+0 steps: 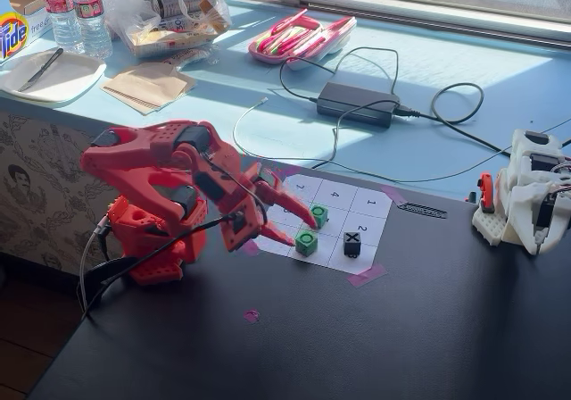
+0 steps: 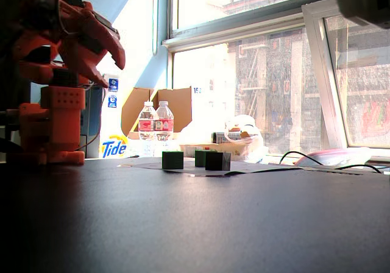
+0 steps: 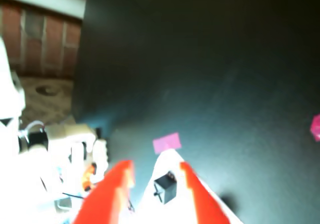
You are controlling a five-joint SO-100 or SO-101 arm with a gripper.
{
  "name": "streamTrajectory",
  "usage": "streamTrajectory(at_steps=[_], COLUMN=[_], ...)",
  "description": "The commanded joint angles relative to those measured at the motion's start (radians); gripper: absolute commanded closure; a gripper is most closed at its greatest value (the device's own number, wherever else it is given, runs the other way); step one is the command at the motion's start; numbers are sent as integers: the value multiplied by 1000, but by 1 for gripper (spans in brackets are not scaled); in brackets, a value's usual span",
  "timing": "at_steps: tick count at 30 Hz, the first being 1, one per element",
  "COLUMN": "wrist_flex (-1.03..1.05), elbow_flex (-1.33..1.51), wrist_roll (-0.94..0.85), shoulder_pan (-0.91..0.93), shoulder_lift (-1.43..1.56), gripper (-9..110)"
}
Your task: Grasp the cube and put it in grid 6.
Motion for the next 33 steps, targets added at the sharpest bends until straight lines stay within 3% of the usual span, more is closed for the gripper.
streamTrajectory(at_steps=[1, 10, 19, 33], wrist_flex=[14, 89, -5, -9], elbow_flex=[143, 253, 459, 466], wrist_roll=[51, 141, 60, 60], shoulder_pan=[69, 52, 61, 74], shoulder_lift=[186, 187, 187, 186], gripper=[101, 101, 101, 101])
